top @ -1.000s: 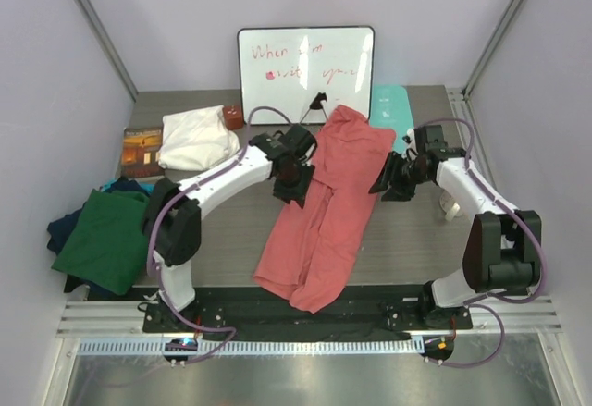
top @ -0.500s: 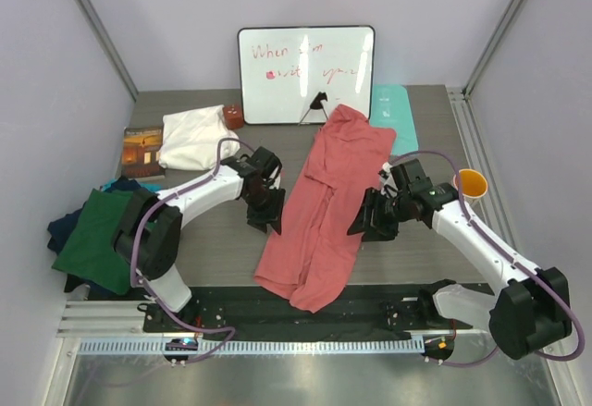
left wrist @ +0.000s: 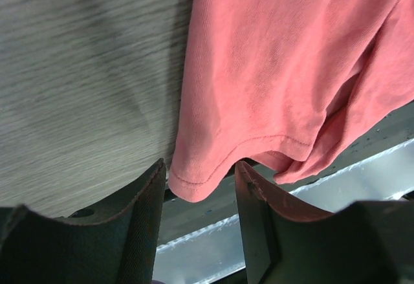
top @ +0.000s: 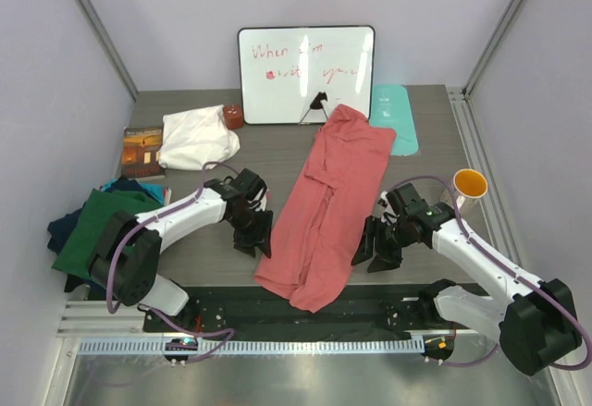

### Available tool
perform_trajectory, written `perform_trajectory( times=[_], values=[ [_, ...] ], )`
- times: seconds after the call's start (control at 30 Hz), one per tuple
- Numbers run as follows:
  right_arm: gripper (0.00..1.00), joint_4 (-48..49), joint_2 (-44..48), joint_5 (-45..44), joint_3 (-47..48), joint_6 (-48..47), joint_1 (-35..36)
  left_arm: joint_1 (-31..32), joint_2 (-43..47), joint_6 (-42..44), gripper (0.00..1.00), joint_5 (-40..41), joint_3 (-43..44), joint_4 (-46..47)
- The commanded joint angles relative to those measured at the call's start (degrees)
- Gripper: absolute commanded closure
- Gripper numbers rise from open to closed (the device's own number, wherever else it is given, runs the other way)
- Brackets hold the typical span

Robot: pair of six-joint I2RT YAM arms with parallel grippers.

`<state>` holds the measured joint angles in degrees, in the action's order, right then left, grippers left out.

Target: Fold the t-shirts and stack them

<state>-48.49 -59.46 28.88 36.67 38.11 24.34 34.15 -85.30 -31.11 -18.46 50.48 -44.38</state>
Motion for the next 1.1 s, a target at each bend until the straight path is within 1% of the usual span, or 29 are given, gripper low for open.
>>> perform_trajectory(
  times=[0.0, 0.13, 0.27, 0.5, 0.67, 0.83, 1.0, 1.07],
  values=[
    [0.43, 1.0, 1.8, 0.8, -3.7, 2.7, 2.2, -0.4, 1.5, -1.8, 0.52, -2.9, -1.3, 1.9],
    [0.43, 4.3, 1.1, -0.1, -5.6, 3.8, 3.2, -0.4, 0.8, -2.4, 0.52, -3.5, -1.3, 2.3],
    [0.43, 10.0, -0.5, -0.1, -8.1, 5.3, 4.3, -0.4, -0.3, -1.8, 0.52, -3.0, -1.2, 1.9],
    [0.43, 15.6, -8.5, -2.4, -8.1, 5.6, 7.5, -0.4, -1.0, -1.8, 0.53, -2.6, -1.2, 2.2],
    [0.43, 18.4, -11.5, -4.2, -7.6, 5.2, 9.0, -0.4, -0.6, -1.9, 0.53, -1.9, -1.4, 2.4],
    [0.43, 23.1, -14.7, -4.4, -7.8, 5.6, 9.7, -0.4, 0.0, -2.0, 0.54, -1.8, -2.1, 2.8],
    [0.43, 26.7, -19.2, -3.8, -8.4, 5.8, 12.5, -0.4, 0.2, -2.0, 0.55, -1.5, -2.1, 2.9],
    [0.43, 29.6, -20.9, -3.0, -8.8, 6.5, 13.9, -0.4, 0.0, -2.0, 0.55, -1.6, -2.1, 2.9]
  ],
)
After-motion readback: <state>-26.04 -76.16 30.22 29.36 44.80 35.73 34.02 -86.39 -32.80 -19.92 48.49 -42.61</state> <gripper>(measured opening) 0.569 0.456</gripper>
